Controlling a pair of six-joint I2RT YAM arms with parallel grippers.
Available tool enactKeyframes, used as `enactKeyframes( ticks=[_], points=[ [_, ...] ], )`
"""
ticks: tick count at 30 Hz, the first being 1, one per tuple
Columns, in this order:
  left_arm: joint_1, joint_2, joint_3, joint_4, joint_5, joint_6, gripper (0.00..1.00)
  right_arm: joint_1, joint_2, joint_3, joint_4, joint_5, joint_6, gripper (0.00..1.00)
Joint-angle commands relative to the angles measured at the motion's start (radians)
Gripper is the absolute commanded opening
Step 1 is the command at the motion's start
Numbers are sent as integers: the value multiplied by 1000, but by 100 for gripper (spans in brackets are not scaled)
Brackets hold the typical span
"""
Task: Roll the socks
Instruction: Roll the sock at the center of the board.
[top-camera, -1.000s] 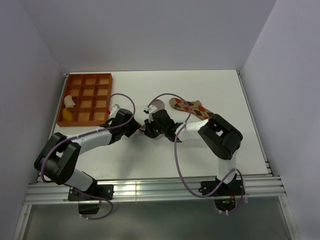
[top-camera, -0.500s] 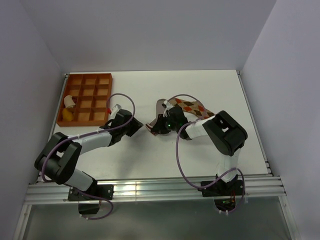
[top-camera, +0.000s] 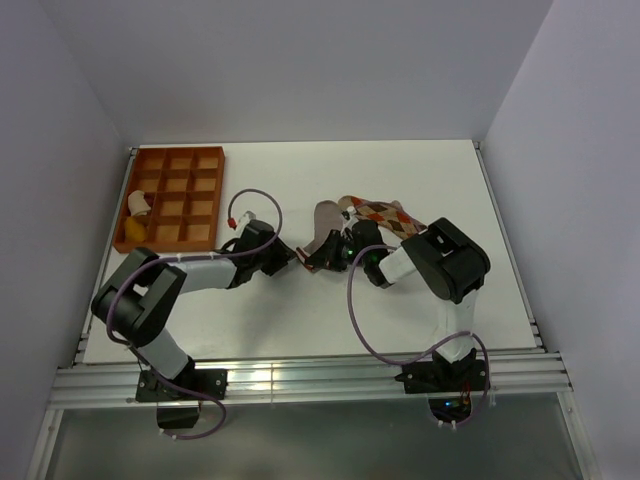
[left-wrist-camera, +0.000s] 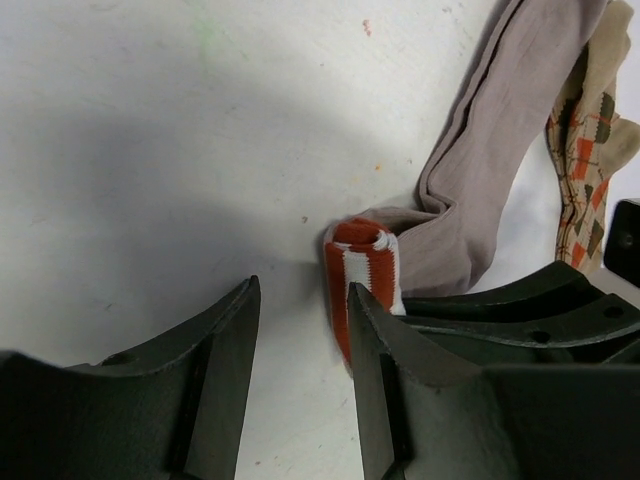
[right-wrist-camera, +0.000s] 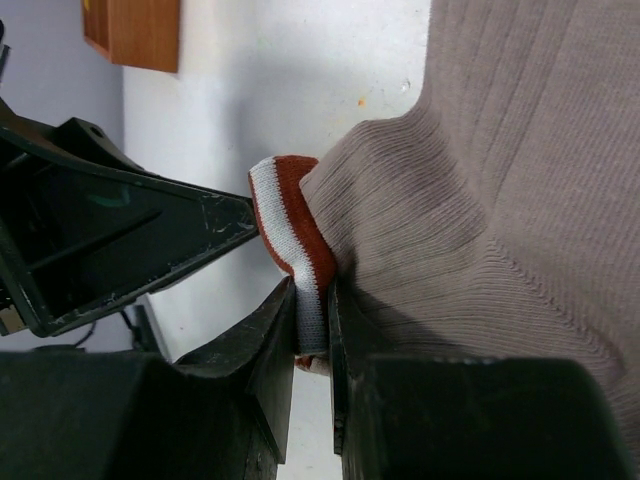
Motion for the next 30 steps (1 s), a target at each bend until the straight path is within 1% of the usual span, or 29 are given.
enactKeyframes(
  ticks=[1, 5, 16, 27, 30],
  points=[
    [-9, 26, 46, 77, 23, 17, 46, -17, 57, -30, 58, -18, 90, 0],
    [-11, 46, 53, 100, 23, 21, 46, -28, 75, -40, 84, -27, 116, 0],
    [-12, 120, 83, 110, 32, 40, 43, -35, 103, -21, 50, -56, 140, 0],
    [-27, 158, 96, 120, 61, 60, 33, -35, 118, 14, 10, -78, 120, 0],
    [-32, 172, 102, 114, 66, 64, 29, -35, 114, 23, -17, -76, 105, 2]
  ],
)
